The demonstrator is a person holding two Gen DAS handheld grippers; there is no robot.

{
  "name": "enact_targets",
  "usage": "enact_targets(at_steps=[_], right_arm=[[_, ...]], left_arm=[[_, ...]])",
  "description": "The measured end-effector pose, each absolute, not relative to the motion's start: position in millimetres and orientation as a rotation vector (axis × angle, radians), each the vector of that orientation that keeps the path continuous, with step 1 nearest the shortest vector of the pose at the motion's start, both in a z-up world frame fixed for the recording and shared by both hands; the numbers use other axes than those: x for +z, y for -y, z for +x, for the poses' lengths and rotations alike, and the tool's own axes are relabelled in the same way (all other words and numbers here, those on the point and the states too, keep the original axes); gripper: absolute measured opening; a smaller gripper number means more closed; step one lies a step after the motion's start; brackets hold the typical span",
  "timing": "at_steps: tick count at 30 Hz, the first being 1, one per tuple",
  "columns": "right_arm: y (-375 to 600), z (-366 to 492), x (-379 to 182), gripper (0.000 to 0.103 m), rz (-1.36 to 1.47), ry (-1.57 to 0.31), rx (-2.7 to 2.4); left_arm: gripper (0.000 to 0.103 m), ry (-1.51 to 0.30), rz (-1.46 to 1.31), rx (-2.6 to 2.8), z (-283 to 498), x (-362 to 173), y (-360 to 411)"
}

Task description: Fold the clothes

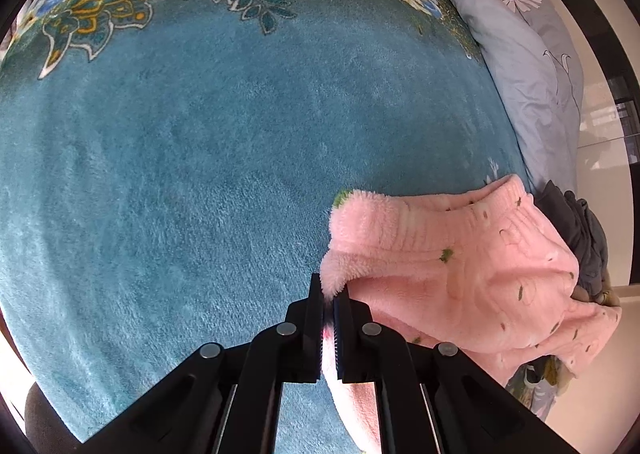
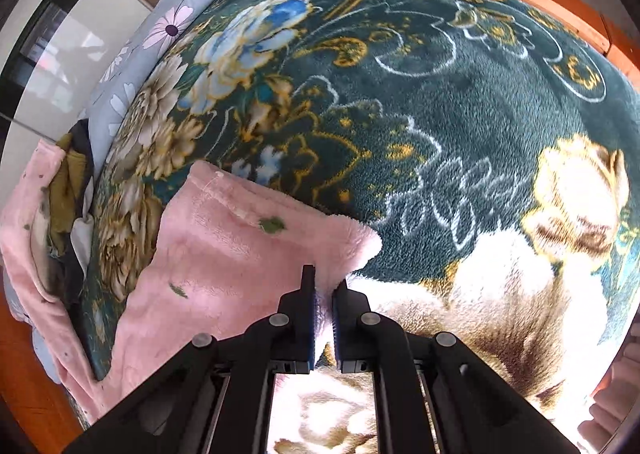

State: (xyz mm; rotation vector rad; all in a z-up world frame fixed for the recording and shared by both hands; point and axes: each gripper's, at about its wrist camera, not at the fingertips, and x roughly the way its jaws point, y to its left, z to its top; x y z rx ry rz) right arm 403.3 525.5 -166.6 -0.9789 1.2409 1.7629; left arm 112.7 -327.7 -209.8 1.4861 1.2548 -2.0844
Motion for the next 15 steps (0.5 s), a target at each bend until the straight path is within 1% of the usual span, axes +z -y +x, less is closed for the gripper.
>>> enact_targets(at_steps=[3,4,5,6,7,8,10,11,15], right_arm=[[-525,407,-166,0.009,-0.937,-1.287,1.758],[-524,408,-165,0.014,-0.931,-1.295,1.761],[-522,410,-165,0.025,-0.924,-1.307,1.763],[-521,413,-164,0.032,-0.918,-1.318,1.766],[-519,416,-164,0.044,-0.911,-1.332,1.768],[-515,420,-165,0.047,-0.902,-1.352,1.768],[-510,429,-168,0.047,-0.897,-1.393,1.771],[-507,433,-169,0.047,-0.898,-1.414,1.773],[-493,434,-179,0.047,-0.913,-1.449,1.781]], left_arm=[[0.007,-1.273,1.497,-2.103,112,-210,329],[0.007,-1.287,1.496,-2.112,112,-210,330],[0.007,-1.312,1.495,-2.12,113,-211,331],[0.009,-1.338,1.496,-2.125,115,-212,332],[0.015,-1.365,1.498,-2.13,117,-214,333],[0.02,-1.388,1.498,-2.132,119,-215,335],[0.045,-1.418,1.476,-2.151,125,-219,337],[0.047,-1.429,1.464,-2.163,127,-220,338],[0.048,-1.45,1.447,-2.204,121,-223,336]])
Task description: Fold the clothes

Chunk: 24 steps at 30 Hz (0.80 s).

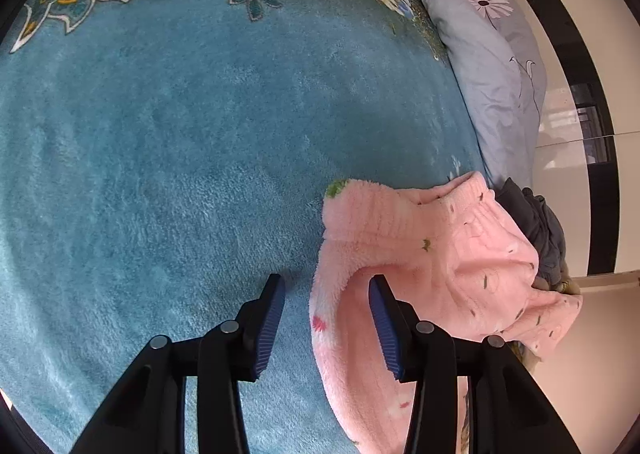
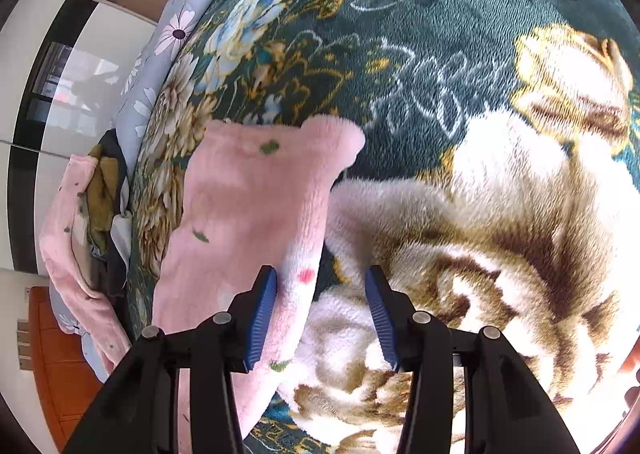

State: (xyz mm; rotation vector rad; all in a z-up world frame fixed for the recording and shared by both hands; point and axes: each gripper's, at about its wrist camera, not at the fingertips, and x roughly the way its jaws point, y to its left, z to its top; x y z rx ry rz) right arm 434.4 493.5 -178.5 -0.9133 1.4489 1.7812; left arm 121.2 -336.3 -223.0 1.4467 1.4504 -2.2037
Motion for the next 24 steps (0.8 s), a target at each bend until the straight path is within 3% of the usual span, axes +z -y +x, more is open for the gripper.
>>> enact_targets(at_steps=[7,8,9,10,11,14,24], right_arm=[[-492,423,-179,0.05,-0.84,-1.492,1.729],[-491,421,-179,0.048,-0.841,-1.492,1.723],[-490,419,-180,0.046,-0.847,-1.489,1.719],[-489,416,-181,0.037,-0.858,-1.484,1.713],[-488,414,-182,0.023,-0.881,-1.468,1.7],[-486,408,-179,0.007,-0.916,-1.429,1.701],[-477,413,-141,0.004,-0.862,-1.358,1.834]], left_arm=[[0.042,-1.483,1.411,-2.199,103,-227,340],[0.036,-1.481,1.41,-2.197,102,-227,341],[0.021,-1.442,1.427,-2.199,100,-226,340],[0.01,-1.365,1.457,-2.205,97,-223,338],[0.01,-1.283,1.484,-2.213,93,-220,335],[0.007,-1.186,1.478,-2.236,86,-206,327],[0.005,-1.123,1.317,-2.395,110,-137,345]])
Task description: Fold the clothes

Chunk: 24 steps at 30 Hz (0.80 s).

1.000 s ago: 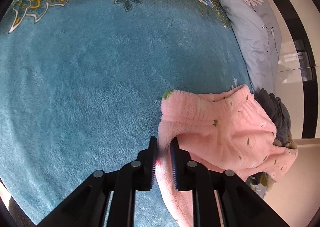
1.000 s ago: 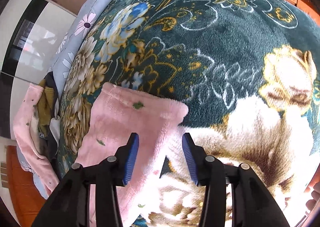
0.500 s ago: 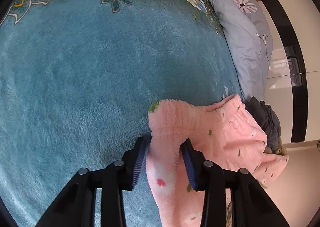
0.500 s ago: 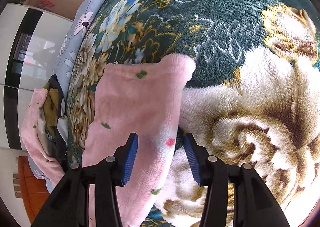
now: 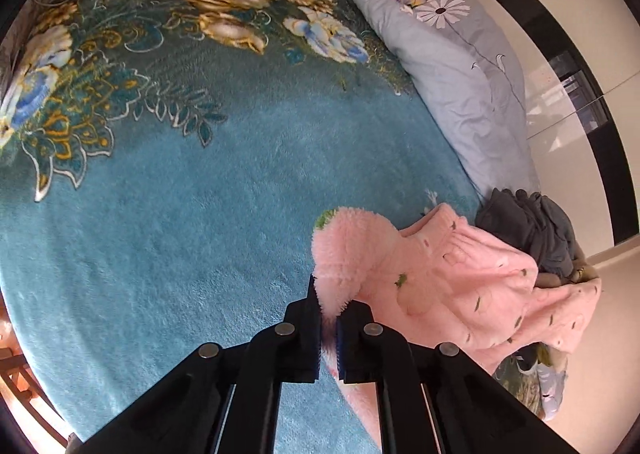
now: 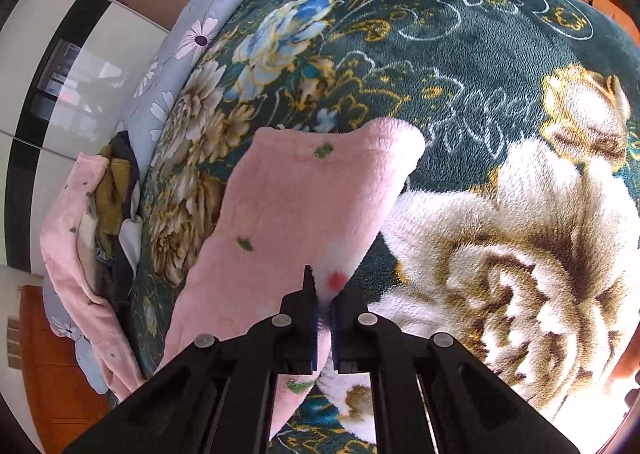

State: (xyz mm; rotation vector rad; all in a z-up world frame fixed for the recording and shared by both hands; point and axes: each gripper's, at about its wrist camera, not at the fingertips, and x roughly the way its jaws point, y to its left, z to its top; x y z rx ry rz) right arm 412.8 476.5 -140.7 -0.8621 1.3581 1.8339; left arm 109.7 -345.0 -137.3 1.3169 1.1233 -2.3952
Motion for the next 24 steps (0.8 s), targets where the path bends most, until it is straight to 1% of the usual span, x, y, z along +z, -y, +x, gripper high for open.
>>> enact_targets(at_steps=[5,7,9,12,15,18,21,23,24], right_arm=[[-461,439,-124,0.004,-0.809,-1.357,1.967],[-454,451,-131,0.004,-0.842,-1.34,1.978],[-452,465,-150,0.004,-0.881,-1.352,1.921],[-452,482,-175,0.004,-0.879,-1.43,1.827],[-451,486,-182,0.004,-0.898,-1.441,1.801],[-455,482,-179,0.004,-0.91,-1.44,1.796],[-458,478,-178,0.004,-0.93,-1.44,1.789],[-460,477,-178,0.007,-0.944,-1.429,1.782],[-461,480,-177,0.007,-0.944,-1.423,1.781]], left_arm=[[0.005,-1.171,1.208,-2.421,153,-125,373],[0.005,-1.108,1.261,-2.409,167,-136,380],[0.005,-1.092,1.306,-2.351,180,-155,385],[0.005,-1.178,1.316,-2.249,195,-183,390],[0.006,-1.222,1.326,-2.195,198,-197,391],[0.006,-1.254,1.343,-2.162,197,-201,391],[0.009,-1.291,1.367,-2.143,197,-202,394],[0.009,-1.31,1.387,-2.143,195,-200,396],[0.011,-1.317,1.398,-2.144,194,-199,396]])
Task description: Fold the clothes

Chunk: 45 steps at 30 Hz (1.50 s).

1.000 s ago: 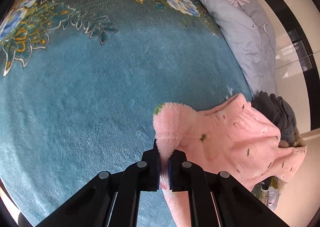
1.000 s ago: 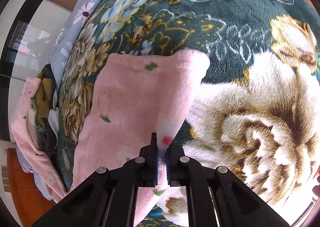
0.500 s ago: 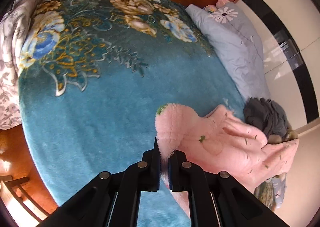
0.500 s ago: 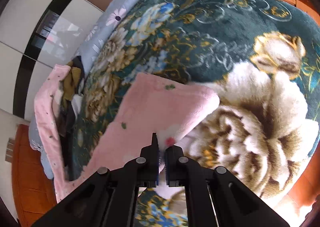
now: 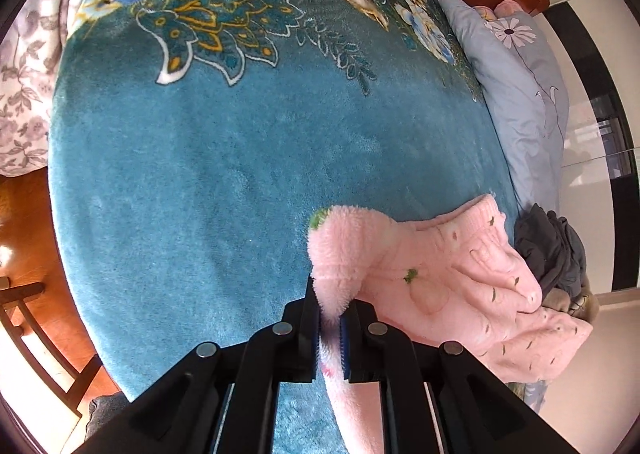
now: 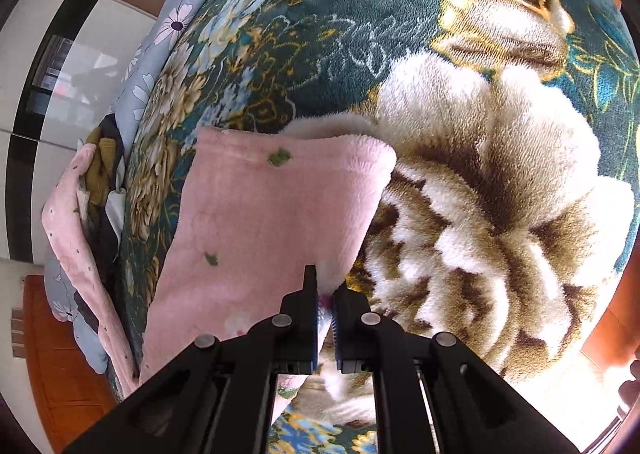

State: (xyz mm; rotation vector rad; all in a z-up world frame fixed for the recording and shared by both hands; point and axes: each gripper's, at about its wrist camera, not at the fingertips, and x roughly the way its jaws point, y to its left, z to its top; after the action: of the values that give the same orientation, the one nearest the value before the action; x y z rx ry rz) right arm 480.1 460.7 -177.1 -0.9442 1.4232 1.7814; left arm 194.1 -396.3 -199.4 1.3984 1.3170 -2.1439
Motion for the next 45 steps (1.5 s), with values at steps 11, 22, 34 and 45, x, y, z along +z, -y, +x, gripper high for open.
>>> enact_targets(at_steps=[11,22,34,45], right_arm=[[-496,463,-141,0.019,-0.903,-1.223,1.756],[-489,352,-123,0.033,-1.035,-1.065,1.92],[-438,224,-141,0.034,-1.183,-1.087,2.098],[-413,74,-108,0.034,-1.08,-1.332,2.331]], left_arm=[[0.045,-1.112,1.55,-2.208,170,-180,396],[0.057,-1.452,1.582,-2.143,202,-208,426],[0.064,-1.346,1.566,-2.355,100,-154,391],[0.064,-0.867,1.773,-2.381,-44,-205,276]])
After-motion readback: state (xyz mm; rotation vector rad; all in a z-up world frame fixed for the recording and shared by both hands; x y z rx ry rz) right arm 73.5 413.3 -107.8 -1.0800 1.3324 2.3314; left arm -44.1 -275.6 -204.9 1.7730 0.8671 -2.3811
